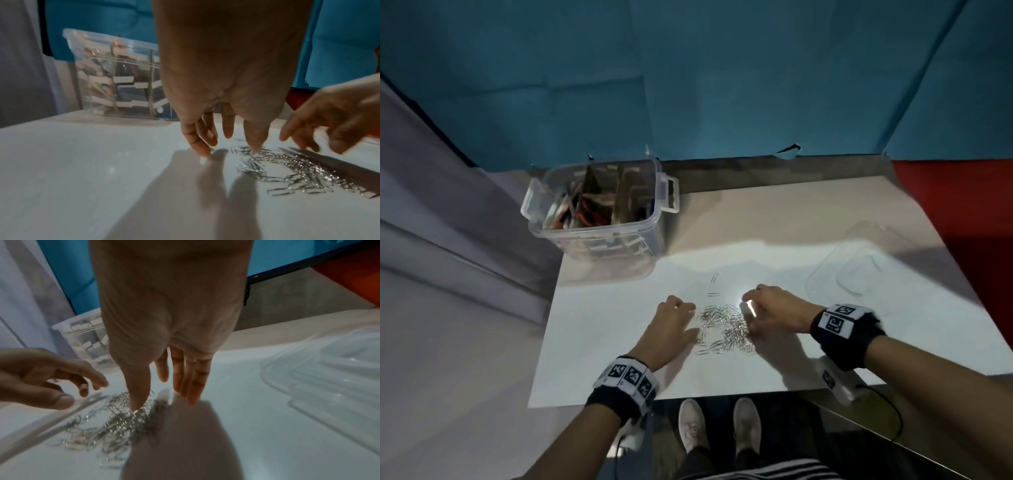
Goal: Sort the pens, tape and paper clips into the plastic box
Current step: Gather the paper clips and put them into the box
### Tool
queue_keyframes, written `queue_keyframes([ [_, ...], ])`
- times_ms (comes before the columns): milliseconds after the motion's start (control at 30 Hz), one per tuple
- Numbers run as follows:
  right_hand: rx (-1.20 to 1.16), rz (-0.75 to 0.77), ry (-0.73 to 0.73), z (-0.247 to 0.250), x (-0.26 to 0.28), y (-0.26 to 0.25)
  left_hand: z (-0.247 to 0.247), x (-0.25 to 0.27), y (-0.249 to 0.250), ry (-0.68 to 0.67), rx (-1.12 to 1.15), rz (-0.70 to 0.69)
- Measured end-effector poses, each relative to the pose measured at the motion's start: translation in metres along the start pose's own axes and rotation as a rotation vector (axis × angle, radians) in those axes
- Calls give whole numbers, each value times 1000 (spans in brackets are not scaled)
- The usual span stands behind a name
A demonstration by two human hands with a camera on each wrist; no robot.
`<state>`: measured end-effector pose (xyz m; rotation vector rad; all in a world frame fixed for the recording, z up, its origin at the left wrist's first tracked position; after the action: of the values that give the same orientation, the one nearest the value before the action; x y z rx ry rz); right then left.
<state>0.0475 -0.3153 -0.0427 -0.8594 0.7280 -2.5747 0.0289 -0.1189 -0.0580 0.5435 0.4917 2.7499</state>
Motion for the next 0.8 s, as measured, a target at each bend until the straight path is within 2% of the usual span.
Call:
queue_keyframes([
  [100, 39, -14, -60, -18, 14, 18, -10, 14, -6, -69, -5, -5],
  [167, -16, 14, 18, -27, 10, 14, -16, 15, 4, -55, 34, -9],
  [267, -93, 26, 167, -24, -4, -2, -14, 1, 25, 36, 84, 1],
  [367, -136, -4, 330, -16, -14, -9, -7, -16, 35, 119, 167, 78],
  [467, -162, -28, 397, -11, -19, -12, -12, -25, 41, 83, 168, 115],
  [533, -183, -32, 408, -5, -22, -17, -14, -29, 42, 79, 92, 129],
  [667, -211, -49, 315, -1, -34, -19, -1, -43, 37, 167, 63, 169],
  [800, -285, -79, 284, 10, -46, -15, 13, -59, 25, 149, 99, 202],
])
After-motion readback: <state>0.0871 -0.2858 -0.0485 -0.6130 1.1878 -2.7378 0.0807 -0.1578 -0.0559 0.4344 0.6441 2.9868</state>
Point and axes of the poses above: each hand's wrist, its own x-axis away from the middle knuckle, its own z-axis out of the back of the hand, y = z × x, the point moved 9 cm from there along -x, towards the middle knuckle, and after that the axes turned 8 degrees about -x, right-handed, at the moved point
